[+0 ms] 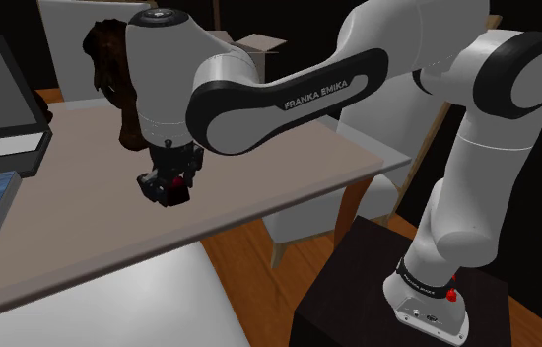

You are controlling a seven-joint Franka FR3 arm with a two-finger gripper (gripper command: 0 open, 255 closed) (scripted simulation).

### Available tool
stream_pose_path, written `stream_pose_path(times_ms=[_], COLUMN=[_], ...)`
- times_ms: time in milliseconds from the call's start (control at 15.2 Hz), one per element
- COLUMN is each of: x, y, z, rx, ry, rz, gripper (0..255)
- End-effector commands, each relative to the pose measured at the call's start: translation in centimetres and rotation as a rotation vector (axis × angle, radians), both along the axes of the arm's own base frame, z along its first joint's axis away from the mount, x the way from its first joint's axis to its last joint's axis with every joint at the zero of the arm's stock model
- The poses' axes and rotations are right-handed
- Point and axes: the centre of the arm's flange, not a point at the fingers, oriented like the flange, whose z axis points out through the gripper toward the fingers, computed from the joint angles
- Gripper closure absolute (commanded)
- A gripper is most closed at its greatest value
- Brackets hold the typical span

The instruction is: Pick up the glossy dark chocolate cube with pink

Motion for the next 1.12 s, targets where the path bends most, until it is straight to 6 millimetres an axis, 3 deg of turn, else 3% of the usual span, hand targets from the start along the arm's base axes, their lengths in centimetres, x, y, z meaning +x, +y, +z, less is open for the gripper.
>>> stream_pose_path(times_ms=[0, 396, 1056], x=[0.0, 0.0, 0.0], y=[0.0, -0.1, -0.1], z=[0.0, 0.0, 5.3], rx=[0.0, 0.0, 0.0], ry=[0.0, 0.0, 0.0], rz=[0.0, 0.0, 0.0], gripper=[255, 255, 255])
